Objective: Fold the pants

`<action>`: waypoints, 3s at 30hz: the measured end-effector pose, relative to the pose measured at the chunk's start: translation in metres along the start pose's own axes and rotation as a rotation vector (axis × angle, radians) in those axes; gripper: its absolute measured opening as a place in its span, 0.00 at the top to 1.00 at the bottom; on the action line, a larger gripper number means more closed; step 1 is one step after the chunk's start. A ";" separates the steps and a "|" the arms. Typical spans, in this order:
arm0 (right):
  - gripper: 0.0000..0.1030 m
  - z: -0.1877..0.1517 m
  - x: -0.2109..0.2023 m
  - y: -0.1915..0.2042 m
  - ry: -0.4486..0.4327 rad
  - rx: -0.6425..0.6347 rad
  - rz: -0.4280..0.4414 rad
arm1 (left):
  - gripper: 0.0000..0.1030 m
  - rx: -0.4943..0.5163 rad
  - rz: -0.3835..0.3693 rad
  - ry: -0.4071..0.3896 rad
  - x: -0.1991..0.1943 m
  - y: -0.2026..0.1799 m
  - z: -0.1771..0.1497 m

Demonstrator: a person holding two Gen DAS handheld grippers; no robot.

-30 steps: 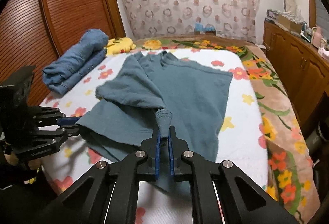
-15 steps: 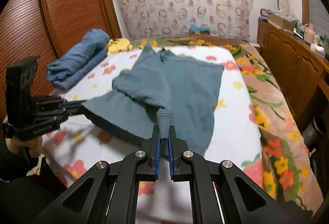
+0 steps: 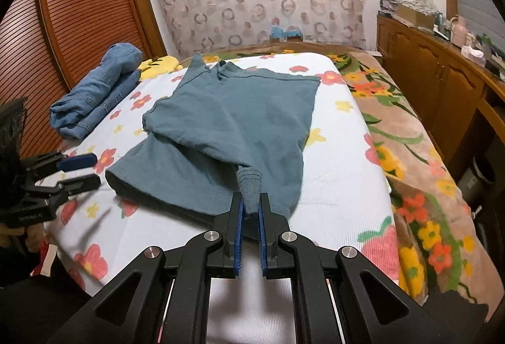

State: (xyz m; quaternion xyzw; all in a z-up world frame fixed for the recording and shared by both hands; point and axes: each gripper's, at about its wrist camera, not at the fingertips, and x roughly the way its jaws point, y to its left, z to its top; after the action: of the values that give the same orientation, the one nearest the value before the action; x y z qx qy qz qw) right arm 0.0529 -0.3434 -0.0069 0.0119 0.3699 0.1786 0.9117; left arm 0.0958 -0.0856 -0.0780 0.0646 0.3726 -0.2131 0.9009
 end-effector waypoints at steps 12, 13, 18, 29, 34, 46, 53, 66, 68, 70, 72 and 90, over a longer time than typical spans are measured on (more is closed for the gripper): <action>0.87 0.003 -0.013 0.001 -0.039 -0.015 -0.008 | 0.24 -0.059 0.011 -0.047 -0.002 0.023 0.006; 0.86 0.004 -0.014 0.002 -0.045 -0.018 -0.010 | 0.20 -0.060 0.010 -0.050 -0.002 0.024 0.007; 0.73 0.013 -0.021 0.006 -0.081 -0.040 -0.004 | 0.19 -0.069 0.024 -0.036 0.009 0.038 0.014; 0.72 0.045 0.026 0.029 -0.072 -0.125 0.067 | 0.19 -0.097 0.103 -0.052 0.021 0.082 0.041; 0.72 0.061 0.056 0.049 -0.036 -0.189 0.113 | 0.19 -0.121 0.132 -0.046 0.029 0.104 0.050; 0.61 0.093 0.123 0.081 0.053 -0.237 0.145 | 0.19 -0.144 0.138 -0.017 0.047 0.134 0.044; 0.61 0.096 0.154 0.106 0.106 -0.293 0.135 | 0.19 -0.135 0.143 -0.014 0.053 0.136 0.042; 0.88 0.093 0.173 0.125 0.151 -0.406 0.066 | 0.19 -0.159 0.125 -0.025 0.051 0.140 0.040; 0.94 0.097 0.168 0.120 0.132 -0.385 0.086 | 0.19 -0.158 0.125 -0.023 0.052 0.140 0.039; 0.94 0.101 0.159 0.113 0.107 -0.360 0.103 | 0.19 -0.160 0.127 -0.019 0.052 0.141 0.039; 0.95 0.107 0.150 0.106 0.072 -0.340 0.095 | 0.19 -0.162 0.129 -0.015 0.053 0.141 0.039; 0.95 0.120 0.119 0.060 -0.011 -0.182 0.123 | 0.19 -0.160 0.150 0.008 0.058 0.144 0.040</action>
State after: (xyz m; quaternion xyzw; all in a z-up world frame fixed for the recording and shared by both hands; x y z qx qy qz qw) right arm 0.1945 -0.2342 0.0098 -0.0473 0.3455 0.2671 0.8983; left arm 0.2200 0.0133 -0.0965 0.0209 0.3861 -0.1141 0.9151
